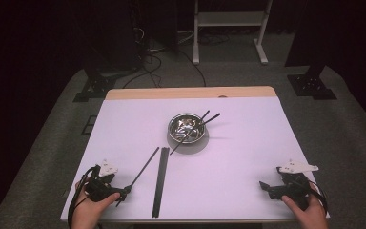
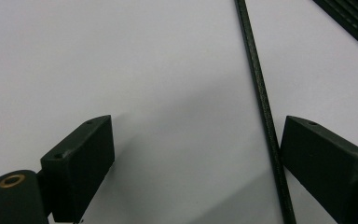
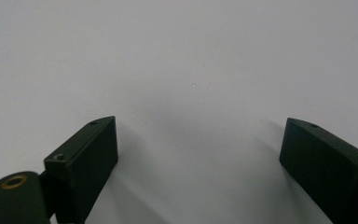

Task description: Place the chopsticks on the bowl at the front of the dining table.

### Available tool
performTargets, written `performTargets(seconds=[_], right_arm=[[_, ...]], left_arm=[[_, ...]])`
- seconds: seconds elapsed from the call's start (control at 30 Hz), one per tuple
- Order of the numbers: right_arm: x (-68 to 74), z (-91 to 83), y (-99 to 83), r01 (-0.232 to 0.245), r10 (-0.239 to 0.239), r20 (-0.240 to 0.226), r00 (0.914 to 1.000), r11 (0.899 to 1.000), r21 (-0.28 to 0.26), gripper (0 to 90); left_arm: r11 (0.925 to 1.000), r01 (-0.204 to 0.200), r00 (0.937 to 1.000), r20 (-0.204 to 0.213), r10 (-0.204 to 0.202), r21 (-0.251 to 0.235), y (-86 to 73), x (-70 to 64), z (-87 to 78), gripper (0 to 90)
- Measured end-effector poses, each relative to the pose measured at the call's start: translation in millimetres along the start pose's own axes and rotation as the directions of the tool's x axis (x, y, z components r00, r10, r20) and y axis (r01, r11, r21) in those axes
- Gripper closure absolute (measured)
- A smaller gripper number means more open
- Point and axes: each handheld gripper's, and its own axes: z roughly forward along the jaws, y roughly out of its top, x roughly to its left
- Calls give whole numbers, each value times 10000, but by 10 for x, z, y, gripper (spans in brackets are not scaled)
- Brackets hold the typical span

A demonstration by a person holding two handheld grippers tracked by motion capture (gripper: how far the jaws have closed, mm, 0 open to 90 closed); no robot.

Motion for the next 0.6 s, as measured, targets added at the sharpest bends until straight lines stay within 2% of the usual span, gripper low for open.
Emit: performTargets(seconds=[0.17, 0.6], right_arm=[[0, 0, 0, -2, 2, 0, 10000, 10000, 0, 100], [0, 0, 0, 1, -1, 1, 10000, 10000, 5, 100]], left_arm=[[10000, -6, 9999, -117, 6, 20, -5, 39, -11, 93], [9995, 306, 9987, -399, -304, 30, -54, 189, -47, 93]])
